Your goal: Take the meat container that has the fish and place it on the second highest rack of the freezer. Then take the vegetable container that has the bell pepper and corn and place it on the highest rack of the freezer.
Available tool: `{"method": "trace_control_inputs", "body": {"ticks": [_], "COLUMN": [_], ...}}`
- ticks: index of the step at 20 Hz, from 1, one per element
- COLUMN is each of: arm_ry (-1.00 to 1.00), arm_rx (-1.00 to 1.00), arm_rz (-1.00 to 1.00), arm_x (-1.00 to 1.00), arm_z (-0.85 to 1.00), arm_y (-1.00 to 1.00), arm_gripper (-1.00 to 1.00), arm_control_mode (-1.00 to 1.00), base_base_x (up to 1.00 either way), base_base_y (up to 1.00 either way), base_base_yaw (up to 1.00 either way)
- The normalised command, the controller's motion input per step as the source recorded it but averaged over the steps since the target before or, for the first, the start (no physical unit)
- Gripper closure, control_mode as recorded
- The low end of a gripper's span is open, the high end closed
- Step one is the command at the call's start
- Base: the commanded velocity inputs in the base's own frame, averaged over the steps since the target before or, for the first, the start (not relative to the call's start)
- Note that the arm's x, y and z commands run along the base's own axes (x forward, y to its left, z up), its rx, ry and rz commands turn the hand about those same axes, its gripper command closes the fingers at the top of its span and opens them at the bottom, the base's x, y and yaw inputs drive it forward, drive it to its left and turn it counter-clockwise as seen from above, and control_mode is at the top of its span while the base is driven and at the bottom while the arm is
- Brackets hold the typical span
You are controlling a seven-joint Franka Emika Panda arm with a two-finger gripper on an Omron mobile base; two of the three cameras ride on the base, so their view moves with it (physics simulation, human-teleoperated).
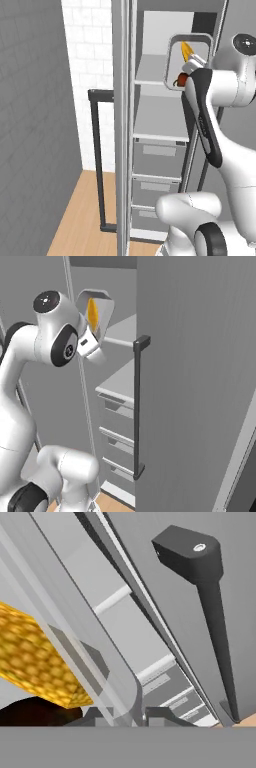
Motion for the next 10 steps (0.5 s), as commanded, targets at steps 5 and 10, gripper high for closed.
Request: {"method": "trace_control_inputs", "body": {"ticks": [5,10], "arm_ry": [0.00,0.00], "arm_rx": [0.00,0.00], "arm_rz": [0.00,0.00], "arm_x": [0.50,0.46], "arm_z": [-0.01,-0.03], "arm_y": [-0.03,-0.07], "arm_gripper": [1.00,1.00], "arm_control_mode": [-1.00,-1.00], "base_base_x": [0.00,0.00], "base_base_y": [0.00,0.00], "base_base_yaw": [0.00,0.00]}}
